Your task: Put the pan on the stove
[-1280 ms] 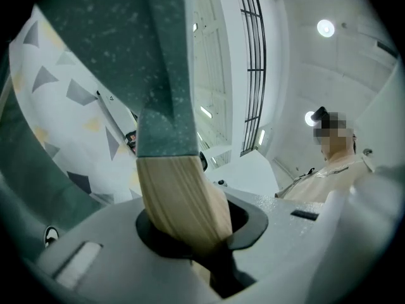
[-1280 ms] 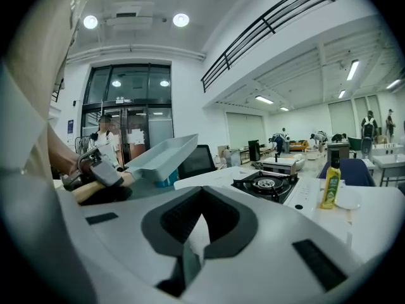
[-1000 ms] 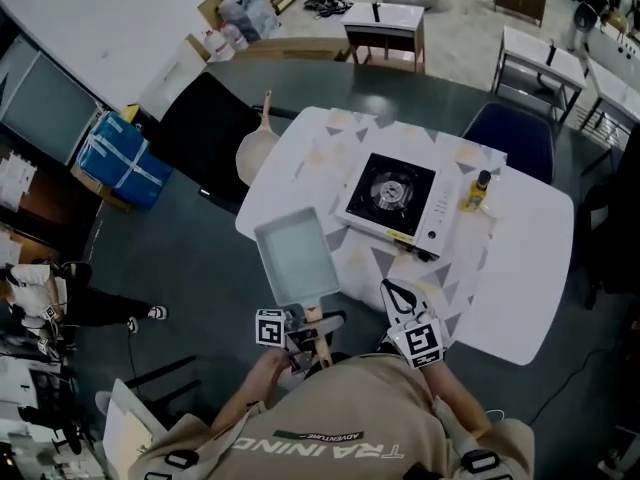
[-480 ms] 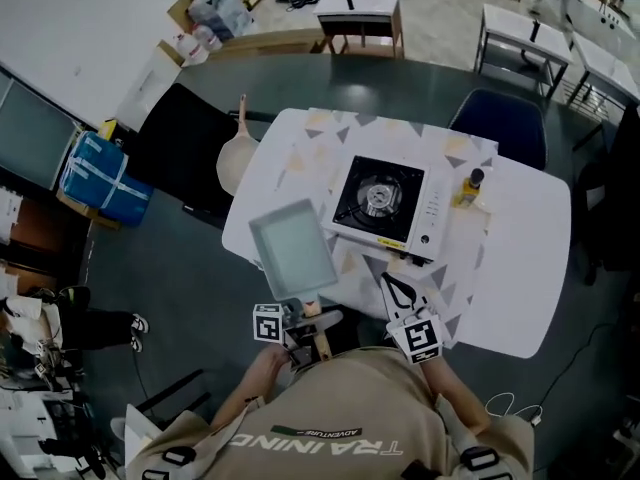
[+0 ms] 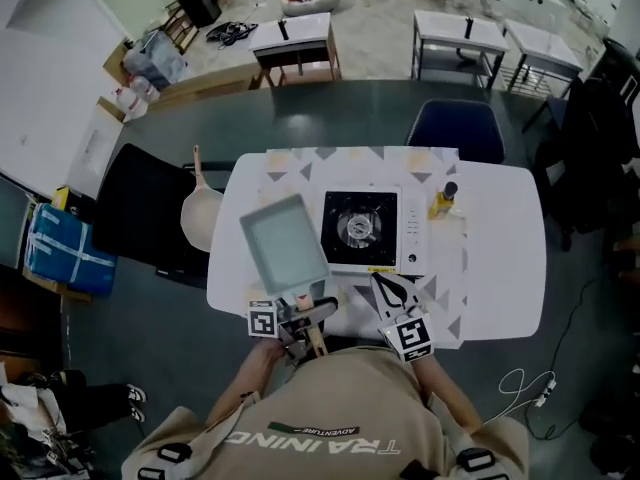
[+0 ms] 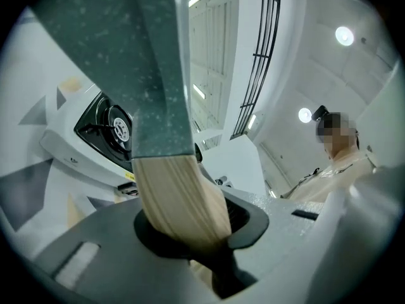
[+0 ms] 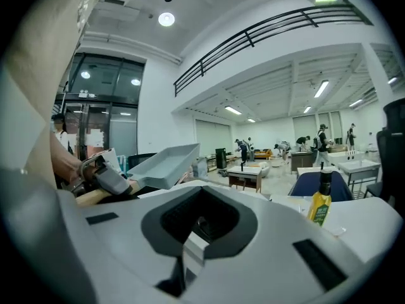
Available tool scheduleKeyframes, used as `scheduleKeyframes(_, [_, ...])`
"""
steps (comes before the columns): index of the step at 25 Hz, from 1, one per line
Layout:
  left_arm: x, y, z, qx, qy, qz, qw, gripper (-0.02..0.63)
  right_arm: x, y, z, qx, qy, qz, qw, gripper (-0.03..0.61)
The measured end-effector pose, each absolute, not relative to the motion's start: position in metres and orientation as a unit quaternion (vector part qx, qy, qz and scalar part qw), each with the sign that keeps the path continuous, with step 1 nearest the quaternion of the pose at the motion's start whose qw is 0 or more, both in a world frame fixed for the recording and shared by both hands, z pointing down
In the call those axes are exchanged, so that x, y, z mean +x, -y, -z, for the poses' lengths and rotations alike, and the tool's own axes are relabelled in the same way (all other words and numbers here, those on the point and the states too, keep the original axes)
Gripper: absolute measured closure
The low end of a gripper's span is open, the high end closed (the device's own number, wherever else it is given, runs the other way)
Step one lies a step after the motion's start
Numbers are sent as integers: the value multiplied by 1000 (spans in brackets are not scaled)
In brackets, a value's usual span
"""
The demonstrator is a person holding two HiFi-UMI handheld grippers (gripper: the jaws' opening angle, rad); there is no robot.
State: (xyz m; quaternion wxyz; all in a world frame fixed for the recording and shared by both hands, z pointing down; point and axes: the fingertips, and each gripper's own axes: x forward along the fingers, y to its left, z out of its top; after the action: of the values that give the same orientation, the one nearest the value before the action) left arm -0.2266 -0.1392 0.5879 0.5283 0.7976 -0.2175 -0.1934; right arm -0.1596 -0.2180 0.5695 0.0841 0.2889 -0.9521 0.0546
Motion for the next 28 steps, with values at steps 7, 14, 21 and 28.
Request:
scheduleKeyframes(7, [-242,162,-597,802,134,177,555,526,-170,226,-570,370,922,-60,101,574])
scheduleKeyframes(14, [-235,176,-609,785,76,164,593,526,-149,218,-574,426,892,-78,132,574])
scheduleKeyframes(21, [-216,199,-617,783,75,136,603,526,-118,221,-591,443,882,-100,128,574])
scheduleKeyframes(28, [-191,219,-627,772,65,133,619,527,-105,248,-606,445,880,-117,115,574])
